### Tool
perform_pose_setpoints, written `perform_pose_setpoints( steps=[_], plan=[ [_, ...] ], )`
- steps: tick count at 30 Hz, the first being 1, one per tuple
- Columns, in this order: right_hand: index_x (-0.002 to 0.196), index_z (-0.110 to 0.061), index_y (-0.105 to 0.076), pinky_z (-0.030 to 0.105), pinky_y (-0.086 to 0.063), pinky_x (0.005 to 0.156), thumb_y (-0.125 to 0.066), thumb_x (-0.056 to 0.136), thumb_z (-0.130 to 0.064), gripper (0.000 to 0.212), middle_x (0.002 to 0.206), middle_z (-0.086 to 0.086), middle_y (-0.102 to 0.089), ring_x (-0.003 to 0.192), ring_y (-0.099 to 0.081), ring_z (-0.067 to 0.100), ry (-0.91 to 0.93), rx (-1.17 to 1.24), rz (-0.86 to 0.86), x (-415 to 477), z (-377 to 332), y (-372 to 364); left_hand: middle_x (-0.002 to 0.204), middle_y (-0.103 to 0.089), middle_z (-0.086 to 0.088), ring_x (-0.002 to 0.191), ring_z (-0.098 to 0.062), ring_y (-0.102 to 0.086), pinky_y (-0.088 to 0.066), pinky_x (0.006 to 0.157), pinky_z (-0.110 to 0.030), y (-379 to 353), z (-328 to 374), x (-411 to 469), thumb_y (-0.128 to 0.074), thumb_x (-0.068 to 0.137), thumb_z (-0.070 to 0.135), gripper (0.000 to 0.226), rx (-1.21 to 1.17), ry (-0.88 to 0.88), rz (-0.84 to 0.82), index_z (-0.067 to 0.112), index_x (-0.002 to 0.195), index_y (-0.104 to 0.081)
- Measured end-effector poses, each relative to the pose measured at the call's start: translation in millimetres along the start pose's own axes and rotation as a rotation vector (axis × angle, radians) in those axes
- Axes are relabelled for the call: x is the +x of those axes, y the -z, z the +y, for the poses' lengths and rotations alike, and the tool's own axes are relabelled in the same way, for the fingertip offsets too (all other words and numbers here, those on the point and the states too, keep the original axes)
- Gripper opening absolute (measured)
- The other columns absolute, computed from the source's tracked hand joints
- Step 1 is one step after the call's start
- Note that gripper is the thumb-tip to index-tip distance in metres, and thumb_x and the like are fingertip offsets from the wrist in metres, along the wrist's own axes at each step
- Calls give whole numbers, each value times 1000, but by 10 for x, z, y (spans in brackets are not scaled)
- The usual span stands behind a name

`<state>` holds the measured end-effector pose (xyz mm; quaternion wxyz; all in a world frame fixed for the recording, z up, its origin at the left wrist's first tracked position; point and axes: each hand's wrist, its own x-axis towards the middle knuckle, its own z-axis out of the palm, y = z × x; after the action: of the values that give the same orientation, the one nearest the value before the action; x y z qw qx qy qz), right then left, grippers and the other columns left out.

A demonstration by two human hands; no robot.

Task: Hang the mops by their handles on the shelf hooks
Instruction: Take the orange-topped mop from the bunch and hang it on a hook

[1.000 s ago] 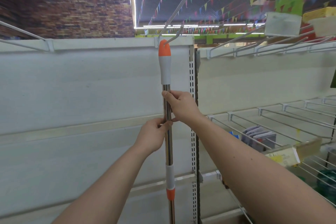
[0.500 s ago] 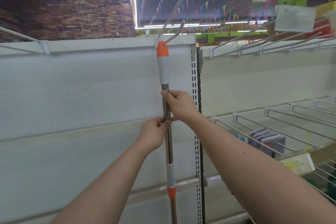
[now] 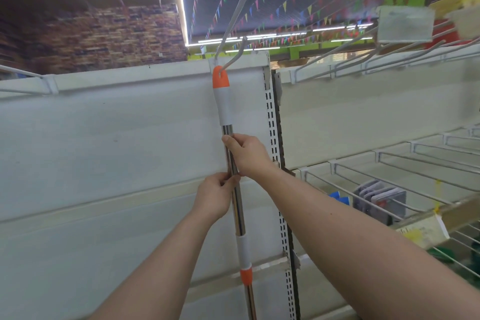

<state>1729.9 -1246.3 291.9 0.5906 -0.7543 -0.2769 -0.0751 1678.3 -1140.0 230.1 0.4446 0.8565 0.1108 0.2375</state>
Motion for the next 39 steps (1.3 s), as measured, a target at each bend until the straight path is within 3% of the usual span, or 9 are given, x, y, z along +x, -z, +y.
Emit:
perform_pose_setpoints(
  steps=[4, 7, 12, 17, 22, 25, 29, 32, 39],
  plan=[
    [74, -18, -45, 36, -35, 61, -43, 109, -36, 39, 68, 0, -51, 68, -50, 22, 9, -156, 4, -60, -37, -43, 100, -76, -17, 96, -35, -71, -48, 70, -35, 12, 29, -5, -55, 101, 40, 33, 31, 16, -5, 12, 98, -72],
    [86, -16, -53, 37, -41, 73, -43, 105, -23, 23, 83, 5, -61, 88, -56, 32, -38, -198, -29, -122, -15, -58, 85, -72, -7, 79, -29, -66, -42, 59, -30, 16, 69, -28, -53, 102, 30, 26, 72, 17, -8, 19, 83, -67],
    [130, -11, -65, 38, -51, 98, -51, 102, -21, 33, 130, 11, -70, 120, -64, 33, -95, -189, -60, -395, 72, -9, 81, -69, -10, 78, -29, -65, -41, 58, -30, -7, 140, -85, -51, 98, 23, 31, 103, 52, 11, 22, 69, -61],
    [149, -16, -56, 38, -46, 112, -61, 101, -32, 50, 146, 8, -63, 135, -58, 27, -188, -88, -75, -642, 42, 173, 97, -72, -8, 93, -27, -65, -40, 64, -30, -41, 132, -235, -56, 100, 28, 24, 157, 73, 14, 18, 109, -75],
    [125, 0, -68, 35, -50, 79, -62, 99, -34, 43, 117, 18, -74, 110, -71, 37, -241, -57, -64, -906, 47, 295, 107, -70, -6, 95, -27, -69, -48, 73, -31, -8, -222, -571, -64, 97, 37, 28, 123, 181, 8, 16, 114, -69],
    [132, -14, -68, 40, -58, 87, -59, 103, -40, 40, 122, 6, -70, 110, -71, 29, -282, -47, -124, -1124, 148, 274, 106, -72, -5, 93, -29, -74, -52, 75, -33, 65, -457, -944, -68, 94, 39, 28, 77, 249, 3, 17, 112, -70],
    [138, -13, -64, 52, -59, 97, -59, 103, -40, 44, 124, 8, -71, 109, -71, 31, -356, -31, -156, -1450, 403, 67, 97, -72, -3, 82, -25, -75, -44, 58, -27, 153, -764, -1536, -68, 96, 31, 24, 23, 329, 3, 12, 111, -71],
    [134, -6, -65, 41, -60, 83, -61, 103, -32, 41, 126, 14, -72, 107, -73, 32, -422, 40, -168, -1732, 525, -146, 98, -71, -6, 73, -19, -69, -45, 57, -25, 224, -985, -1987, -67, 97, 26, 23, -30, 388, 20, 10, 113, -71],
    [121, 7, -70, 25, -36, 52, -61, 103, -21, 34, 122, 31, -71, 84, -63, 29, -519, 72, -296, -2493, 540, -859, 108, -73, -6, 83, -17, -74, -53, 75, -35, 676, -1512, -2930, -66, 98, 29, 25, -136, 548, 97, 14, 117, -70]
  ],
)
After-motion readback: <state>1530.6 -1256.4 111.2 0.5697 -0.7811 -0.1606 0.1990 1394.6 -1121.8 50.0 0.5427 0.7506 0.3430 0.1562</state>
